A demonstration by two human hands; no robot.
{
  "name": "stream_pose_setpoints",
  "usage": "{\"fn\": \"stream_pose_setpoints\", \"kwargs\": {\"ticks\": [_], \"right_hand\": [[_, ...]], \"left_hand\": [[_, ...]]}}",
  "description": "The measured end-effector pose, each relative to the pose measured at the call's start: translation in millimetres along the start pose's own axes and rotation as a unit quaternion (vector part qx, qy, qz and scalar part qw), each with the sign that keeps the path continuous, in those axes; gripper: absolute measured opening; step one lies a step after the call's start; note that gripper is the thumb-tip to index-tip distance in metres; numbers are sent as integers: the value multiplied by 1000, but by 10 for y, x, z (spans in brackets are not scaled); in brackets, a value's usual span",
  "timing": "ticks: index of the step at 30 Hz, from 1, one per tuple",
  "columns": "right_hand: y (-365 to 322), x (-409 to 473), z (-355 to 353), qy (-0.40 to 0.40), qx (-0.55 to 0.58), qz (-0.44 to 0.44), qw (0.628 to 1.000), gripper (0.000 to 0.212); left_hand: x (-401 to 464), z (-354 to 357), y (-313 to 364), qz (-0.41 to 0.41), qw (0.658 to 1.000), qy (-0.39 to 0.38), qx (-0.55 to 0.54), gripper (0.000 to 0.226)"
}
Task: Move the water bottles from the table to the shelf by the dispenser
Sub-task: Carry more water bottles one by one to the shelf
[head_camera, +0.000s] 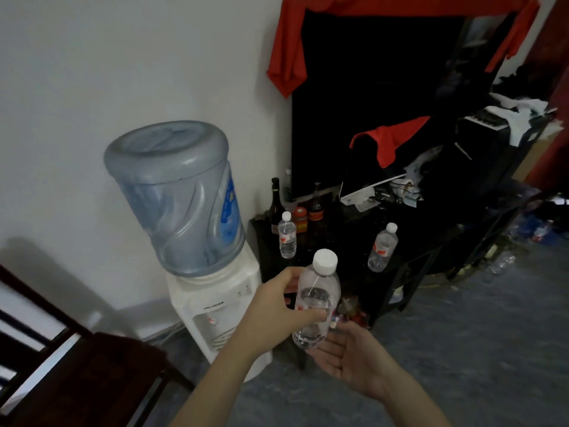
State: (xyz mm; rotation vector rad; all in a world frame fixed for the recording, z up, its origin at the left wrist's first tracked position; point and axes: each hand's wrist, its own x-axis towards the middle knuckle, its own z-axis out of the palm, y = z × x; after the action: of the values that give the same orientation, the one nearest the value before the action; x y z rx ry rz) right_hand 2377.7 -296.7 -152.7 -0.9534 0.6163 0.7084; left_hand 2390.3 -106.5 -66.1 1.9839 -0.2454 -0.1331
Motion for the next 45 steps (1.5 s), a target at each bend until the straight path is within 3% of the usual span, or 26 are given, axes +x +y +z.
{"fn": "stream_pose_setpoints", "kwargs": {"ticks": [11,27,34,45], "right_hand": [[-878,1056,-259,45,44,49,997,59],[-1791,2766,-330,143,164,57,974,46],[-2126,3370,-508,172,117,45,977,38],[-2445,4246,-804,139,24,18,990,29]], "left_hand": [[1281,219,-524,-38,999,-8,25,67],[2960,425,-1459,-67,998,10,18,63],[3478,721,-1765,-91,995,47,-8,59],[4111,1171,-2258,-105,990,93,9,67]]}}
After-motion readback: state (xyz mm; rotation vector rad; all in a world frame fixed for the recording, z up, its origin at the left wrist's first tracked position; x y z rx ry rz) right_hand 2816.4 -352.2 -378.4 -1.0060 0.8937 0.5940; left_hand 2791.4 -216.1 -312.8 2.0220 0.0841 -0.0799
